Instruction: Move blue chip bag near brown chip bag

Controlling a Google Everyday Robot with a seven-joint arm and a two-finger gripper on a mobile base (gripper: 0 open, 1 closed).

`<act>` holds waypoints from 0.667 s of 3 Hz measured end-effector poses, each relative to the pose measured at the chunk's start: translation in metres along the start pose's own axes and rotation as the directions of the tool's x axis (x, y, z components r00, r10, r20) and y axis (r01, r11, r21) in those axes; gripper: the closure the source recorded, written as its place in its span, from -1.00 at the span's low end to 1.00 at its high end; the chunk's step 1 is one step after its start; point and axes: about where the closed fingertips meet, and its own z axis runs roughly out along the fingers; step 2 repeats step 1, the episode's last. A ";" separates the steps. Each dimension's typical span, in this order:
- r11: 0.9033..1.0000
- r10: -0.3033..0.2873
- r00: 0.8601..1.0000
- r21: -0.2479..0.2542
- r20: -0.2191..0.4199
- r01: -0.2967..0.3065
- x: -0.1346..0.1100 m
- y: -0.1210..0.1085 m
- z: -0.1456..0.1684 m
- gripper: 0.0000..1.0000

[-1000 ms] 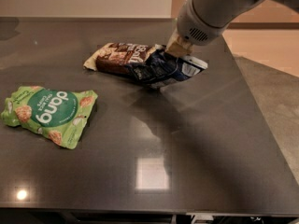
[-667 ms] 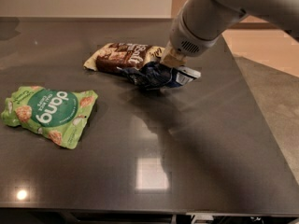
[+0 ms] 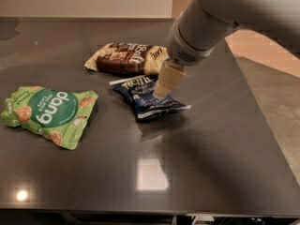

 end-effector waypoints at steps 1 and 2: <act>1.000 0.000 1.000 0.000 0.000 0.000 0.000 0.000 0.000 -1.00; 1.000 0.000 1.000 0.000 0.000 0.000 0.000 0.000 0.000 -1.00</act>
Offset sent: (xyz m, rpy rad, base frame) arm 0.0000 0.0000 0.0000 0.0000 0.0000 0.0000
